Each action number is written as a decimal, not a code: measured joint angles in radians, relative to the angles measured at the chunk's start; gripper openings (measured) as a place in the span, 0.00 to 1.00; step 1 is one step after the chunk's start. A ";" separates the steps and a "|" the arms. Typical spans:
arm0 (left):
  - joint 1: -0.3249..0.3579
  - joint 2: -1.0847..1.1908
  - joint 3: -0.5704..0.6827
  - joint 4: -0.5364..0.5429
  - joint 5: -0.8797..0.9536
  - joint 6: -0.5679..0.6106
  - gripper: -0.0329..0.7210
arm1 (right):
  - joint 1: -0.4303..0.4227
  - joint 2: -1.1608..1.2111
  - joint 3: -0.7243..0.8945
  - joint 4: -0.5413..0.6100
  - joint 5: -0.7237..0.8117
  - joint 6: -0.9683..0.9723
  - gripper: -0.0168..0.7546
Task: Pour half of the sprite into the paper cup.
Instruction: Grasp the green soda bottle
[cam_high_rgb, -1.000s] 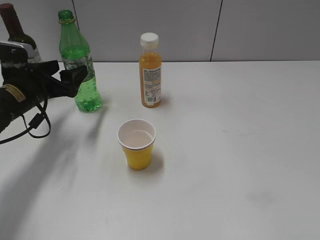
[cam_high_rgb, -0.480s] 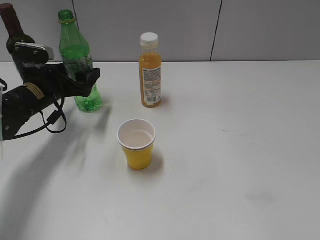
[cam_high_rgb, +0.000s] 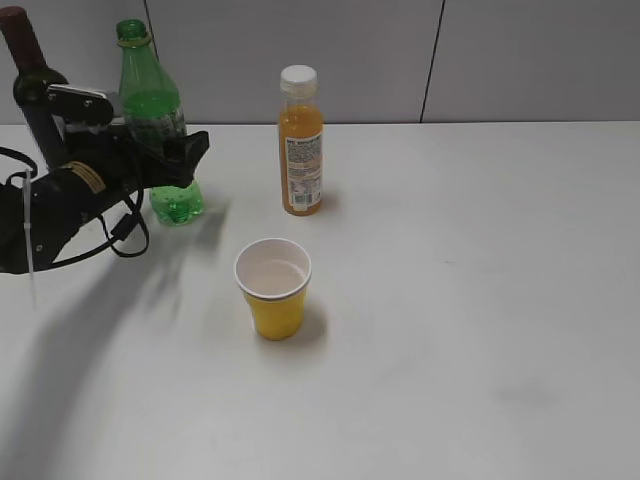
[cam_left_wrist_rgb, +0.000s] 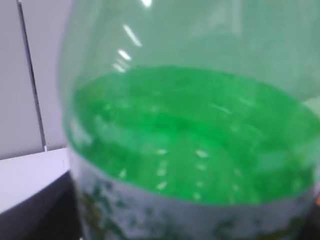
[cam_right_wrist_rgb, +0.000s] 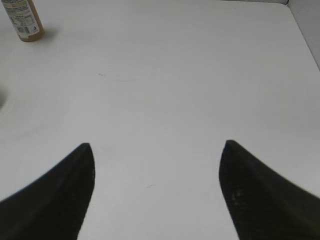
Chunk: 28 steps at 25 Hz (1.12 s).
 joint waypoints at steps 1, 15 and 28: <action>0.000 0.006 -0.004 -0.009 0.000 0.000 0.96 | 0.000 0.000 0.000 0.000 0.000 0.000 0.78; -0.004 0.015 -0.030 -0.017 -0.005 0.000 0.77 | 0.000 0.000 0.000 0.000 0.000 0.000 0.78; -0.016 -0.028 0.006 -0.087 0.038 0.031 0.66 | 0.000 0.000 0.000 0.000 0.000 0.000 0.78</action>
